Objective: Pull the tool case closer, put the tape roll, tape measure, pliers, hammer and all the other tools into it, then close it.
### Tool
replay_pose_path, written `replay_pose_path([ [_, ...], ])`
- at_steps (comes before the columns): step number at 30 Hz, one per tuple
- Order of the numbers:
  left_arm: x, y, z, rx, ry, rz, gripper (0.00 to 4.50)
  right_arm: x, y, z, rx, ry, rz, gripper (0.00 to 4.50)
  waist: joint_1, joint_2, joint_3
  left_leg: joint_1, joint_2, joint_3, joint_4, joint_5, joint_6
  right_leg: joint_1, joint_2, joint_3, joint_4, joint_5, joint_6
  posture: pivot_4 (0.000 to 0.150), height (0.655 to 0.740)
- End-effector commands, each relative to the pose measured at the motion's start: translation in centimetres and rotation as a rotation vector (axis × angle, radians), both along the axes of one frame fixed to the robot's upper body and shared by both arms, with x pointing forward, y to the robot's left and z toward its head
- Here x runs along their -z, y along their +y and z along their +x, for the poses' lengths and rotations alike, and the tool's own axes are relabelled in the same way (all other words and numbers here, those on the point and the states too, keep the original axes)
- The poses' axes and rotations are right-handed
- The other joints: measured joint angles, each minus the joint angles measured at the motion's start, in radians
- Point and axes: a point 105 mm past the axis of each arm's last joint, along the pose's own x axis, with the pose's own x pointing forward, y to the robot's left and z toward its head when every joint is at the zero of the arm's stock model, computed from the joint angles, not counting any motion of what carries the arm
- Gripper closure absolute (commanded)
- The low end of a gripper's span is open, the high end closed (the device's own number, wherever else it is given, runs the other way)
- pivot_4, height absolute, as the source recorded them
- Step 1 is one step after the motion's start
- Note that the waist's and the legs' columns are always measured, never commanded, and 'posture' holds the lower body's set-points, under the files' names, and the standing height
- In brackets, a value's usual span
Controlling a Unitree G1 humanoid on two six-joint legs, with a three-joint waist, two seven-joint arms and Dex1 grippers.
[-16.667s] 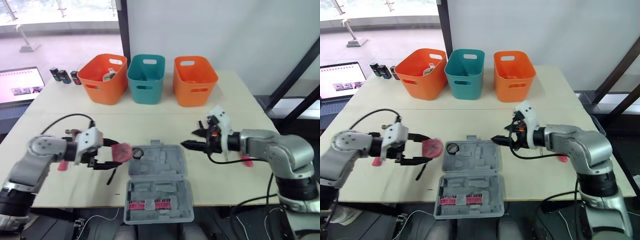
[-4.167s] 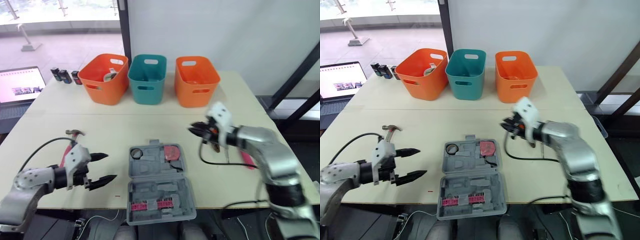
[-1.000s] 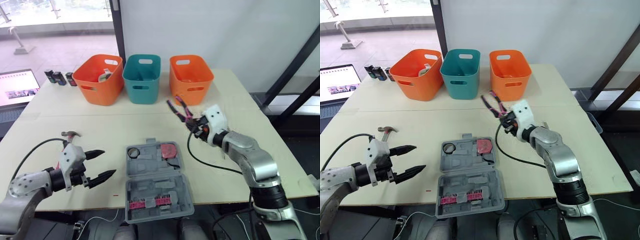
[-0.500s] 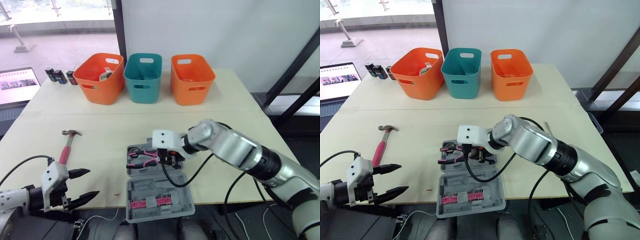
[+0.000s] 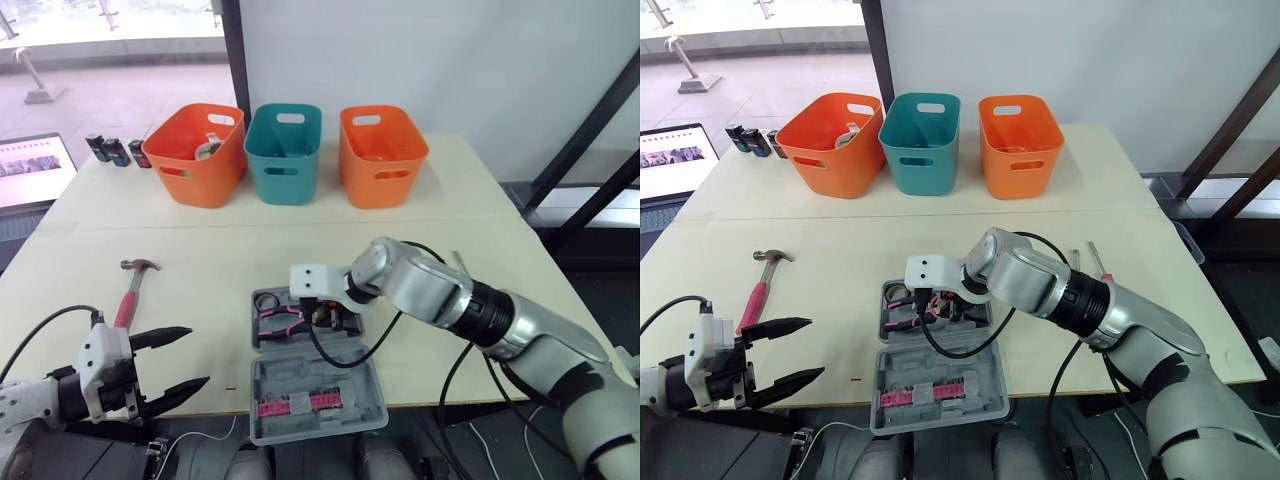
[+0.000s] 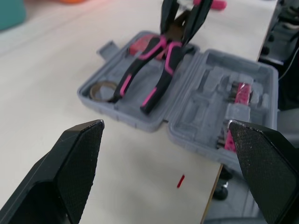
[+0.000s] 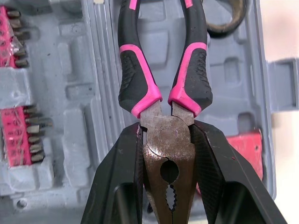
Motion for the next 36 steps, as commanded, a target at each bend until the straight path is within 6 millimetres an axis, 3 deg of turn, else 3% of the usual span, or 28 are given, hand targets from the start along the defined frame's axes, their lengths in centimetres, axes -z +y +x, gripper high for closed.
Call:
replay_pose_path([
  [1,-0.9,0.1,0.1,0.019,-0.052,0.006,0.0,-0.7,0.8,0.2,-0.039,-0.033,0.004,3.52,0.0,0.0,0.0,0.0,0.0,0.0,0.0,0.0,0.0,0.0,0.0,0.0,0.001,0.0,0.0,0.15,0.74],
  [11,-0.6,0.0,0.5,0.043,-0.046,0.035,0.0,1.5,1.8,0.4,-0.054,0.011,0.007,3.52,-0.006,0.0,0.0,0.001,0.0,-0.001,0.0,0.001,-0.001,-0.001,0.001,0.0,0.007,-0.001,0.002,0.15,0.74],
  [20,-0.4,0.1,0.8,0.028,-0.046,0.047,0.0,2.8,1.4,1.4,-0.018,0.006,0.013,3.52,-0.026,-0.001,0.0,0.003,0.0,-0.002,0.0,0.001,-0.001,-0.001,0.002,0.0,0.009,0.0,0.004,0.15,0.74],
  [27,-0.4,0.1,1.1,0.023,-0.048,0.046,0.0,1.6,2.2,1.5,-0.008,0.004,0.097,0.19,-0.023,-0.001,0.0,0.002,0.0,-0.002,0.0,0.001,-0.001,0.0,0.002,0.0,0.009,0.0,0.004,0.15,0.74],
  [33,-0.4,0.2,1.4,0.02,-0.051,0.046,0.0,-0.6,3.6,0.9,-0.011,0.034,0.27,0.19,-0.023,-0.001,-0.001,0.002,0.0,-0.003,0.0,0.001,-0.001,0.0,0.002,-0.001,0.009,0.0,0.004,0.15,0.74],
  [36,-0.5,0.2,1.5,0.022,-0.052,0.047,0.0,-0.5,4.1,1.4,0.038,0.021,0.324,0.19,-0.024,-0.001,-0.001,0.002,0.0,-0.003,0.0,0.001,-0.001,0.0,0.002,-0.001,0.009,0.0,0.004,0.15,0.74],
])
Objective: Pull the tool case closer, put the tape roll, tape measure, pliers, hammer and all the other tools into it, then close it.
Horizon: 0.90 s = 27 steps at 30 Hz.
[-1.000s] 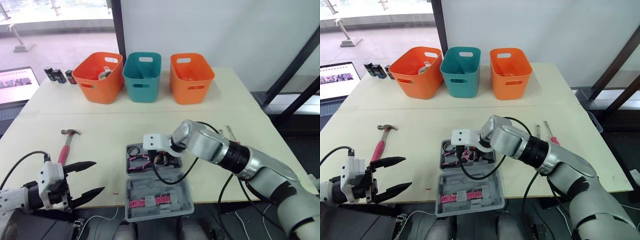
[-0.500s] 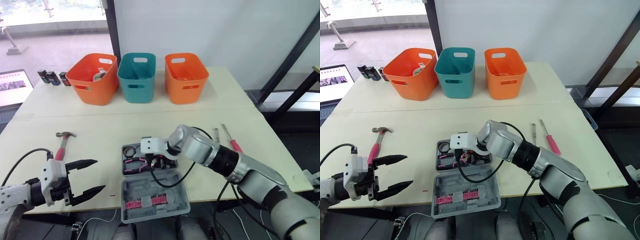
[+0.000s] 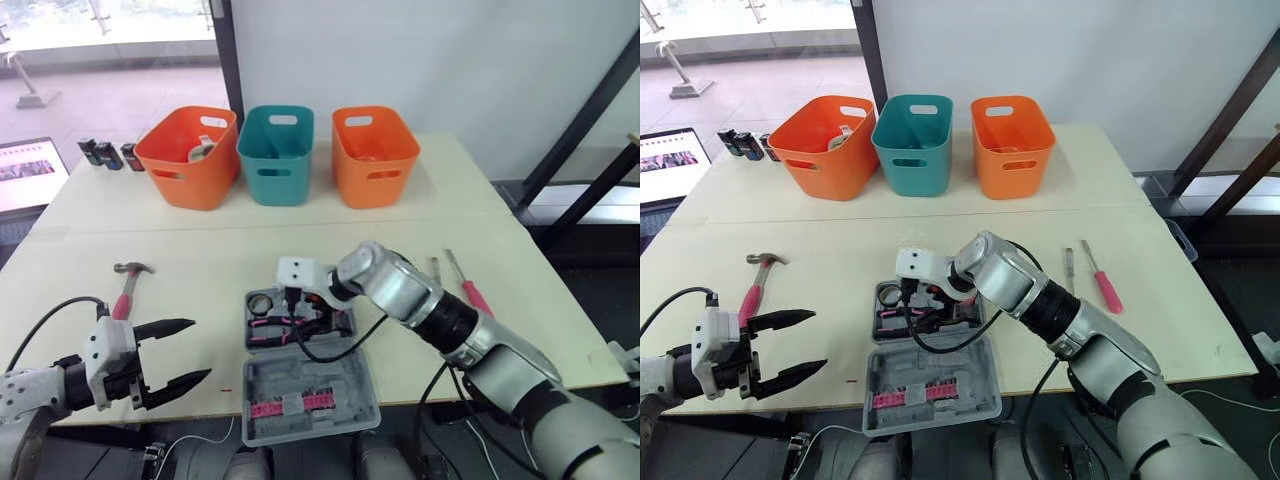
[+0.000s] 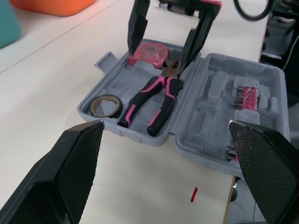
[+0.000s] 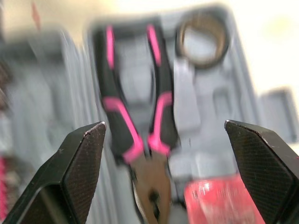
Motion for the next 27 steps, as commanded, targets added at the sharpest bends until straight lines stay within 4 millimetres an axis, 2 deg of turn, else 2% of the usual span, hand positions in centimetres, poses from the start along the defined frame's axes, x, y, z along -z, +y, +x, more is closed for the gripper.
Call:
replay_pose_path([
  [1,-0.6,0.0,0.2,0.013,-0.033,0.022,0.0,-0.8,0.9,0.2,0.043,-0.025,0.093,0.42,0.001,0.0,0.0,0.0,0.0,0.0,0.0,0.0,0.0,0.0,0.0,0.0,0.0,0.0,0.0,0.15,0.74],
  [4,-0.7,-0.1,0.3,0.015,-0.034,0.022,0.0,-0.6,1.1,-0.1,0.084,-0.023,0.171,1.48,0.001,0.0,0.0,0.0,0.0,0.0,0.0,0.0,0.0,0.0,0.0,0.0,0.0,0.0,0.0,0.15,0.74],
  [10,-0.7,0.1,0.4,0.003,-0.022,0.019,0.0,0.4,0.8,-2.6,0.055,-0.042,0.303,4.46,0.003,-0.001,0.0,0.0,0.0,0.0,0.0,0.0,0.0,0.001,0.0,0.0,0.0,0.0,0.0,0.15,0.74],
  [13,-0.6,0.1,0.4,0.001,-0.01,0.018,0.0,1.0,0.6,-3.2,0.077,-0.027,0.376,4.49,0.001,-0.001,-0.001,0.0,0.0,0.0,0.0,0.0,0.0,0.001,0.0,0.0,0.0,0.0,0.0,0.15,0.74],
  [17,-0.6,0.0,0.5,0.003,-0.005,0.014,0.0,2.8,-0.1,-3.0,0.165,-0.037,0.392,4.49,0.002,-0.001,-0.001,0.0,0.0,0.0,0.0,0.0,0.0,0.001,0.0,0.0,0.0,0.0,-0.001,0.15,0.74],
  [21,-0.6,0.0,0.5,0.002,0.003,0.01,0.0,3.1,0.0,-2.7,0.209,-0.03,0.427,4.49,0.001,-0.001,-0.001,0.0,0.0,0.0,0.0,0.0,0.0,0.001,0.0,0.0,0.0,-0.001,-0.001,0.15,0.74],
  [27,-0.5,0.0,0.4,-0.001,0.011,0.009,0.0,5.2,-0.3,-3.0,0.215,-0.003,0.351,4.49,0.002,-0.001,-0.001,0.0,0.0,0.0,0.0,0.0,0.0,0.001,0.0,0.0,0.0,-0.001,-0.001,0.15,0.74],
])
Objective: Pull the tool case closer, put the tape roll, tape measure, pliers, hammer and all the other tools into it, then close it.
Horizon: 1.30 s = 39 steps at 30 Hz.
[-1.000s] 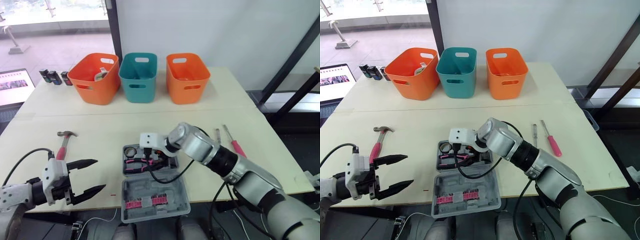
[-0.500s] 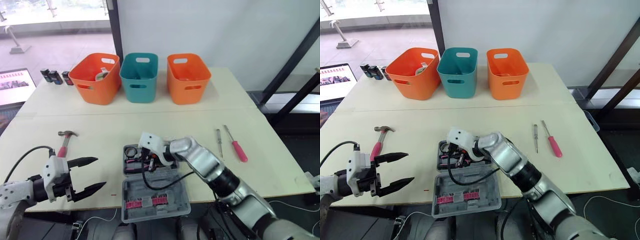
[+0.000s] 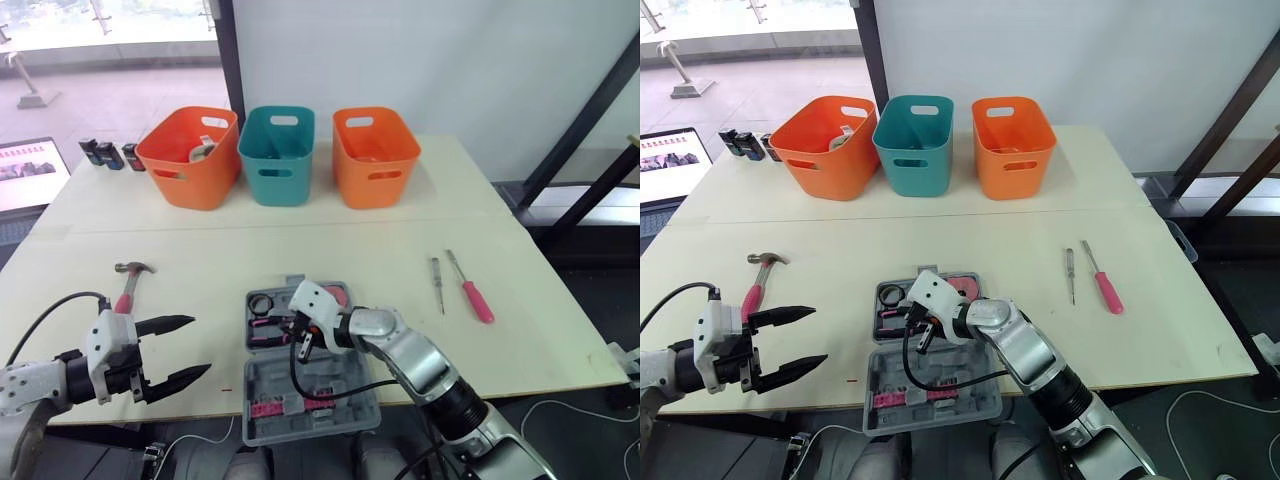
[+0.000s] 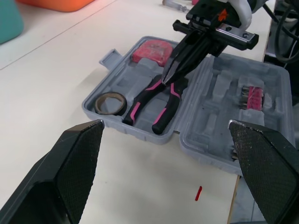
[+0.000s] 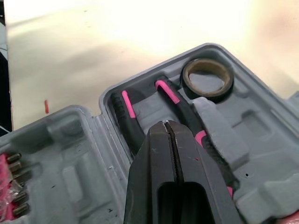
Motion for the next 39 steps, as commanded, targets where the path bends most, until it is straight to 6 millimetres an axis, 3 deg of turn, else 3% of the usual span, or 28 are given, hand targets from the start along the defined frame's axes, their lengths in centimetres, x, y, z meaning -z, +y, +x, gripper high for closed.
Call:
replay_pose_path([
  [1,-0.4,-0.1,0.0,0.006,-0.013,0.004,0.0,1.0,0.0,-0.3,-0.013,-0.005,-0.05,4.49,0.0,0.0,0.0,0.0,0.0,0.0,0.0,0.0,0.0,0.0,0.0,0.0,0.0,0.0,0.0,0.15,0.74],
  [9,-0.5,0.0,0.0,0.0,-0.014,0.009,0.0,5.5,-2.3,-0.2,0.026,0.05,-0.274,4.49,-0.001,-0.002,-0.001,0.006,0.0,0.0,-0.001,0.0,0.0,0.006,0.0,0.0,0.0,-0.001,-0.001,0.15,0.74],
  [12,-0.5,0.0,0.0,-0.001,-0.015,0.012,0.0,6.9,-3.4,-0.3,0.052,0.092,-0.367,4.49,-0.001,-0.002,-0.003,0.018,0.0,0.0,-0.003,-0.001,0.0,0.017,0.0,0.0,-0.003,-0.002,-0.001,0.15,0.74],
  [19,-0.6,0.0,0.2,-0.004,-0.021,0.015,0.0,9.0,-5.1,-1.0,0.078,0.172,-0.519,4.49,0.01,-0.004,-0.017,0.026,0.0,0.001,-0.005,-0.001,-0.001,0.021,-0.002,0.0,-0.006,-0.006,-0.003,0.15,0.74],
  [26,-0.7,0.0,0.3,-0.001,-0.022,0.02,0.0,9.6,-5.1,-1.5,0.067,0.192,-0.556,4.49,0.027,-0.003,-0.036,0.031,0.0,0.001,-0.009,-0.002,-0.001,0.028,-0.002,0.0,-0.014,-0.006,-0.004,0.15,0.74],
  [29,-0.6,0.0,0.3,-0.001,-0.017,0.024,0.0,8.6,-4.0,-1.0,0.063,0.169,-0.488,4.49,0.026,-0.002,-0.038,0.032,0.0,0.002,-0.012,-0.003,-0.004,0.029,-0.003,0.0,-0.019,-0.005,-0.005,0.15,0.74],
  [31,-0.4,0.0,0.4,-0.007,-0.001,0.033,0.0,6.8,-2.7,-0.5,0.042,0.129,-0.381,4.49,0.026,-0.002,-0.038,0.032,0.0,0.002,-0.014,-0.003,-0.004,0.029,-0.003,0.0,-0.02,-0.005,-0.005,0.15,0.74],
  [34,-0.1,-0.1,0.6,-0.013,0.012,0.036,0.0,3.0,-0.9,0.2,-0.022,-0.008,-0.212,4.49,0.025,-0.002,-0.037,0.031,0.0,0.003,-0.015,-0.003,-0.003,0.028,-0.003,0.0,-0.02,-0.005,-0.005,0.15,0.74],
  [35,0.2,-0.3,0.7,-0.015,0.02,0.038,0.0,0.6,-0.4,0.4,-0.033,-0.051,-0.114,4.49,0.024,-0.002,-0.036,0.031,0.0,0.003,-0.015,-0.002,-0.001,0.027,-0.003,0.0,-0.02,-0.005,-0.005,0.15,0.74],
  [39,0.9,-0.8,0.8,-0.015,0.049,0.027,0.0,-4.2,-1.0,0.7,-0.036,-0.107,0.055,4.49,0.024,-0.004,-0.028,0.025,0.0,0.003,-0.016,-0.001,-0.001,0.022,-0.002,0.0,-0.018,-0.005,-0.005,0.15,0.74],
])
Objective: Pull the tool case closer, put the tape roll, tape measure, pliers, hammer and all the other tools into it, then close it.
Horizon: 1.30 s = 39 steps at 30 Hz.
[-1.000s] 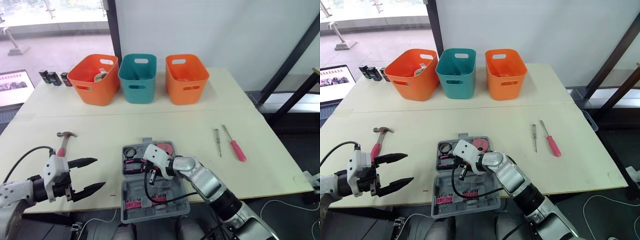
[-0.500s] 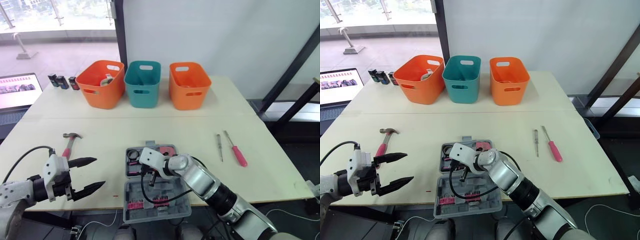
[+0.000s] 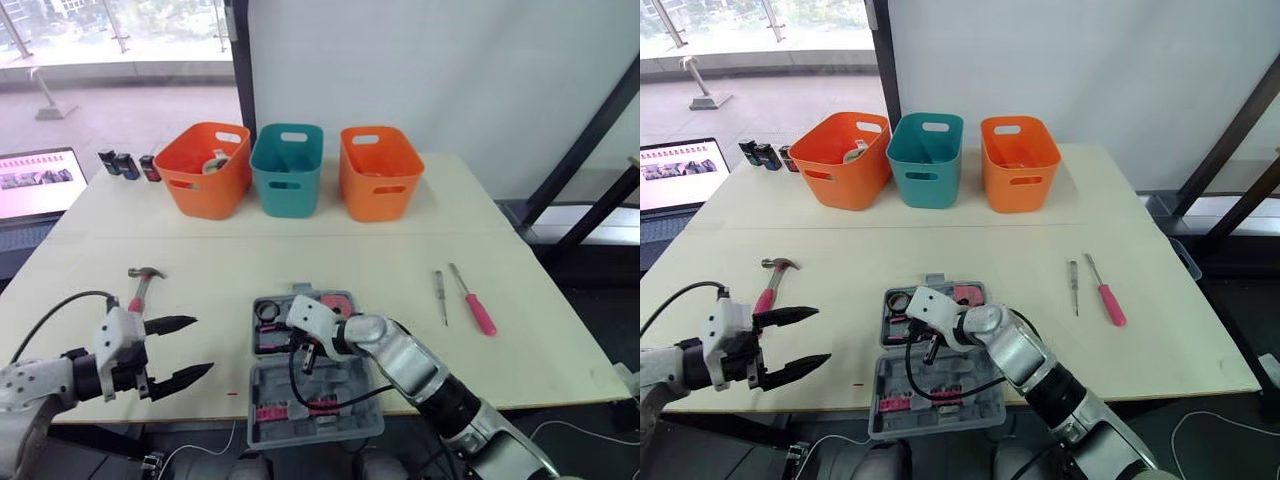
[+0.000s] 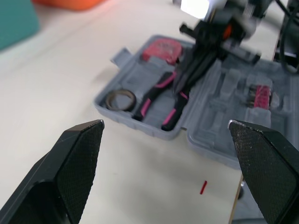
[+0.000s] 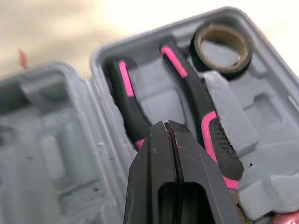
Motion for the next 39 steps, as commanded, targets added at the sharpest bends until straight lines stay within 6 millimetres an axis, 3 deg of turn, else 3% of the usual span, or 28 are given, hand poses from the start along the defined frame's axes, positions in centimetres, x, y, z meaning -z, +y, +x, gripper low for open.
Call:
replay_pose_path([
  [1,0.0,-0.6,0.2,0.006,0.004,-0.006,0.0,-5.8,-0.7,0.0,-0.034,-0.08,0.163,4.49,0.0,0.001,0.001,-0.003,0.0,0.0,0.0,0.0,0.0,-0.001,0.0,0.0,0.001,0.0,0.0,0.15,0.74],
  [3,0.4,-0.8,0.2,0.008,0.023,-0.013,0.56,-7.0,-1.9,-0.5,-0.044,-0.038,0.192,4.5,0.001,0.002,0.001,-0.007,0.0,-0.001,0.0,0.0,0.0,-0.004,0.001,0.0,0.001,0.0,0.001,0.15,0.74],
  [5,1.2,-1.0,0.1,0.031,0.07,0.001,1.25,-7.3,-5.4,-0.2,-0.01,0.01,0.134,4.5,0.003,0.002,0.002,-0.009,0.0,-0.001,-0.001,0.0,0.0,-0.005,0.001,0.0,0.001,-0.001,0.002,0.15,0.74],
  [7,1.9,-1.3,0.5,0.026,0.081,0.011,2.38,-6.7,-8.5,-0.2,0.014,0.053,0.035,4.5,0.01,0.004,0.005,-0.01,0.0,-0.001,0.0,0.0,0.0,-0.004,0.0,0.0,-0.001,-0.001,0.002,0.15,0.74],
  [11,2.9,-1.9,1.2,0.027,0.086,0.033,4.42,-4.9,-12.2,0.4,0.092,0.097,-0.131,4.5,0.003,0.003,0.01,-0.01,-0.001,-0.001,0.0,0.0,0.0,-0.005,0.0,0.0,-0.001,-0.001,0.002,0.15,0.74],
  [14,4.0,-2.9,1.8,0.031,0.095,0.065,4.47,-3.0,-15.0,0.9,0.14,0.114,-0.307,4.5,-0.001,0.004,0.011,-0.01,-0.001,-0.001,0.0,0.0,0.0,-0.006,0.0,0.0,-0.001,0.0,0.001,0.15,0.74],
  [16,4.7,-3.6,2.1,0.033,0.115,0.085,4.47,-2.0,-15.5,0.5,0.11,0.115,-0.392,4.5,0.0,0.004,0.012,-0.01,-0.001,0.0,0.001,0.0,0.0,-0.006,0.0,0.0,-0.001,0.0,0.001,0.15,0.74],
  [23,6.3,-4.4,2.4,0.028,0.149,0.149,4.47,0.0,-13.1,-0.7,-0.011,0.105,-0.481,4.5,0.001,0.004,0.014,-0.011,-0.001,-0.001,0.0,0.0,0.001,-0.007,0.001,0.0,0.0,-0.001,0.003,0.15,0.74],
  [31,8.2,-5.9,2.7,0.037,0.162,0.213,4.47,0.7,-10.1,-1.3,-0.084,0.088,-0.482,4.5,0.003,0.003,0.015,-0.011,-0.001,-0.001,0.002,0.0,0.0,-0.006,0.001,0.0,0.0,0.0,0.002,0.15,0.74],
  [39,8.7,-7.7,3.2,0.084,0.196,0.2,4.47,0.8,-9.7,-0.9,-0.112,0.057,-0.523,4.5,0.007,0.003,0.015,-0.01,-0.001,-0.001,0.003,0.001,0.0,-0.004,0.001,0.0,0.001,0.0,0.003,0.15,0.74],
])
